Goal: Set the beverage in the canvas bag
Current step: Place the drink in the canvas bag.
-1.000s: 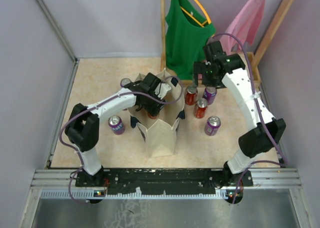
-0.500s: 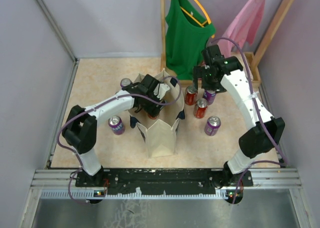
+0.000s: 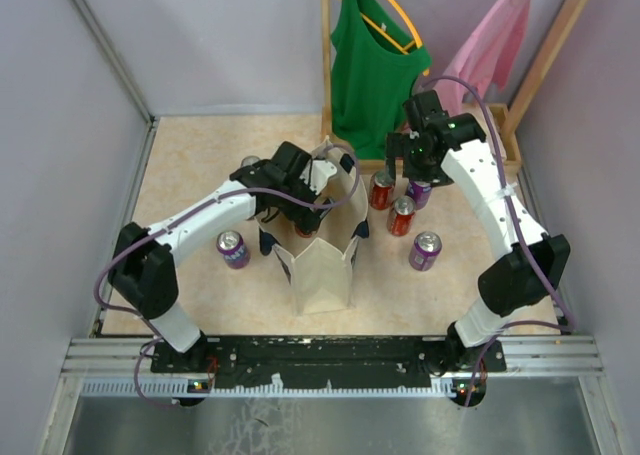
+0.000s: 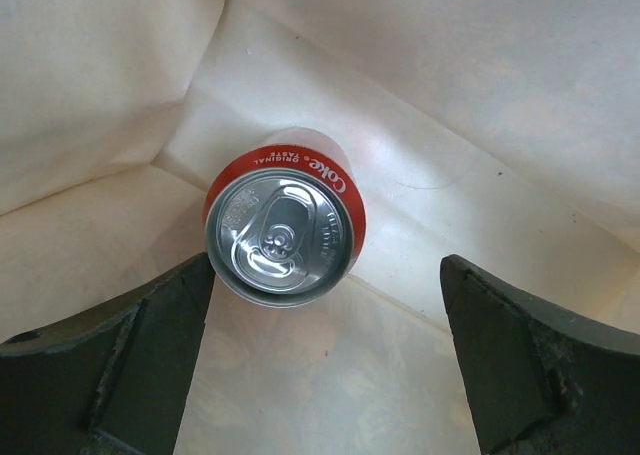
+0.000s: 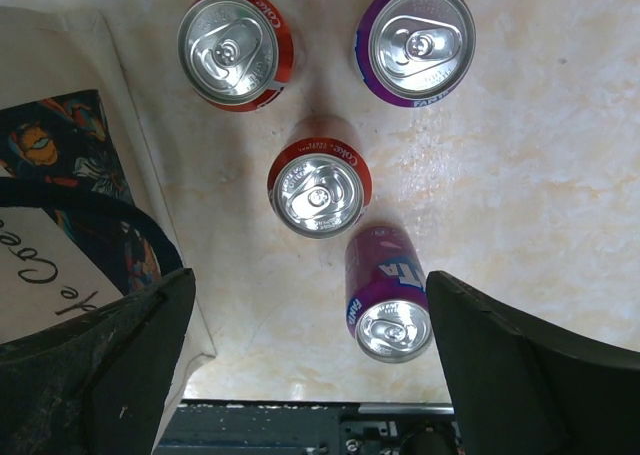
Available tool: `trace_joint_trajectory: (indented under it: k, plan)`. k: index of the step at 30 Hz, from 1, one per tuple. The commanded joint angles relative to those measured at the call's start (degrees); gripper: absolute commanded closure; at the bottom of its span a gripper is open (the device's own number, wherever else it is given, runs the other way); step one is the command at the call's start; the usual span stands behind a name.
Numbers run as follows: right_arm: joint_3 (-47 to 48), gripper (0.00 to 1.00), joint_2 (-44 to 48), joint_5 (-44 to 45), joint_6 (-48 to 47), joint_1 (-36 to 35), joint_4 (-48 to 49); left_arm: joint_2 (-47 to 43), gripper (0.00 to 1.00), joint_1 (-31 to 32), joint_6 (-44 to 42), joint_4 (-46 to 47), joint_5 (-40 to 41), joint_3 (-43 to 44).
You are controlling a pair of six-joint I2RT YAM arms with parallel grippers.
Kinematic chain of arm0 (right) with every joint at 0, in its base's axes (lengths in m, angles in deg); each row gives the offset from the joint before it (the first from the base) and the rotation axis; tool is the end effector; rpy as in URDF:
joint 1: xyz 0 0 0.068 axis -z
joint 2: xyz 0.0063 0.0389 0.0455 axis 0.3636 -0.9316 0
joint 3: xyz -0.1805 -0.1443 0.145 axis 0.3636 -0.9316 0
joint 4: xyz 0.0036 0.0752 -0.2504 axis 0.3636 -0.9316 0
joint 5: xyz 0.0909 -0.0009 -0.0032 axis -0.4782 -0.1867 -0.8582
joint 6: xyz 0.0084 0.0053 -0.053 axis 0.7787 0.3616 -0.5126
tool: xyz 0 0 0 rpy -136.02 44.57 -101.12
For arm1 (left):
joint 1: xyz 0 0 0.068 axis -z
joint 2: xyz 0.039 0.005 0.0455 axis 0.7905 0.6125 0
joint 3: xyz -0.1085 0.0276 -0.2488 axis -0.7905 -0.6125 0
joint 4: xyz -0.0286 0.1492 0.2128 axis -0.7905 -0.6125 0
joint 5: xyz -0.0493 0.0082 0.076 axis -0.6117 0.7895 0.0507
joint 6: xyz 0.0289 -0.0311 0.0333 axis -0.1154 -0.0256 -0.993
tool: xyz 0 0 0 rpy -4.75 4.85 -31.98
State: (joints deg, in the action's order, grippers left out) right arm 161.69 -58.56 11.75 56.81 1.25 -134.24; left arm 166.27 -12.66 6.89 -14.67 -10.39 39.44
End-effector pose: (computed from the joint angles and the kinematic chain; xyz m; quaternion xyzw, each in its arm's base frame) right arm 0.2995 0.1037 0.3677 0.0159 0.9676 0.0133 0.2518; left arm 0.2772 -0.2327 0.2679 0.4345 0.8465 -0.1036 0.2895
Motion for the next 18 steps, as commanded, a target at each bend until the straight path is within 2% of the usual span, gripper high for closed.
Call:
trace_joint_trajectory:
  k: [1,11,18]
  plan:
    - [-0.08,0.01,2.58,-0.38,0.64,0.39,1.16,-3.40,0.00,0.24,-1.28,-0.87,-1.81,2.62]
    - [2.31,0.01,0.35,-0.70,-0.35,0.38,1.90,-7.71,0.00,0.24,-1.45,0.49,-4.04,4.55]
    - [7.02,0.01,-5.57,-2.88,-3.08,1.61,1.60,-11.84,0.00,-0.64,-0.19,4.54,-1.37,6.24]
